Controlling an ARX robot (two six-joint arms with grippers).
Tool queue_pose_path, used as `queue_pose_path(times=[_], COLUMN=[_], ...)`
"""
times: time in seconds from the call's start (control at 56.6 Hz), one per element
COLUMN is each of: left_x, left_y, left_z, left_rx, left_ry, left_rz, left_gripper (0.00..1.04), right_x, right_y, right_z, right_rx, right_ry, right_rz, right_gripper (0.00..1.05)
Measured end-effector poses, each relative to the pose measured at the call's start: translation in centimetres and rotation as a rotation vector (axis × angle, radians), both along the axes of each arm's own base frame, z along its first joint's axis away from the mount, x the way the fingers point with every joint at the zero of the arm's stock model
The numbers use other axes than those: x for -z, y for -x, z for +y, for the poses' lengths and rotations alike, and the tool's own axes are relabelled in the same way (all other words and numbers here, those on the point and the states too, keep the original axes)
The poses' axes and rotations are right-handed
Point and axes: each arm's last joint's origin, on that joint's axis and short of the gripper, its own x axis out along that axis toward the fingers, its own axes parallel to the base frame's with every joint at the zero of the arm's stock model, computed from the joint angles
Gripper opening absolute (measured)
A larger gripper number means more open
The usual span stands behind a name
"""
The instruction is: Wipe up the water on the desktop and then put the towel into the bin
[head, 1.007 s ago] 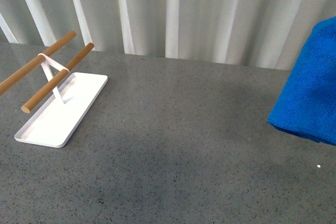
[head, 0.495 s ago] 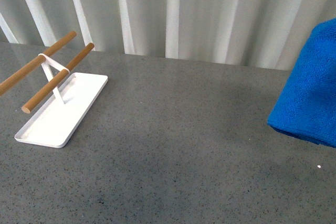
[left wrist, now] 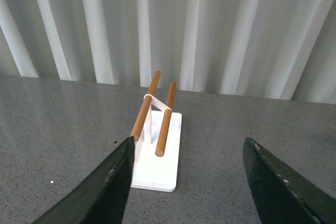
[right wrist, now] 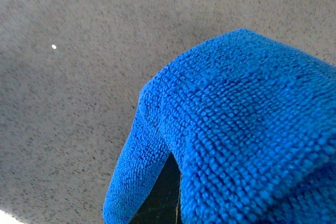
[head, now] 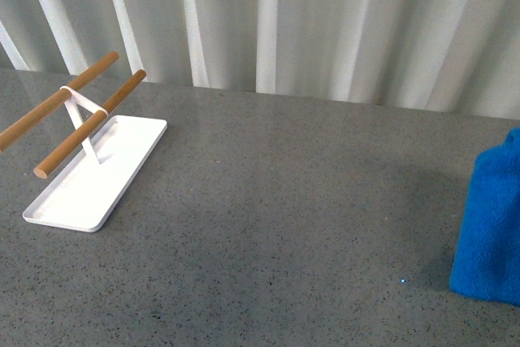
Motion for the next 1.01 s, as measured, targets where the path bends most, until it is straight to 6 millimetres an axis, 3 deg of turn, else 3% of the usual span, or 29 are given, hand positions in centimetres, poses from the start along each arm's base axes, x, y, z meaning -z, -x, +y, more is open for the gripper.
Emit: queue_pose_path(times=[0.159,0.583,0.795,1.007], left_x=[0.0,0.0,0.0,0.0], left_y=[0.0,0.0,0.0,0.0], left_z=[0.0,0.0,0.0,0.0], left_rx=[0.0,0.0,0.0,0.0], left_ry=[-0.001,-0.002,-0.002,-0.002], left_rz=[0.0,0.0,0.0,0.0], left_gripper=[0.99,0.98,0.98,0.98], right_x=[2.0,8.8,9.8,10.8], right_y=[-0.6,-1.6,-1.1,-1.1], right_z=[-0.8,-2.1,-3.2,-6.4], right_rx=[0.011,0.045,0.048,0.087], right_ry=[0.038,0.055,0.042,0.053], right_rz=[0.051,0.198,0.207,0.221], right_gripper=[0.05,0.05,0.05,0.05])
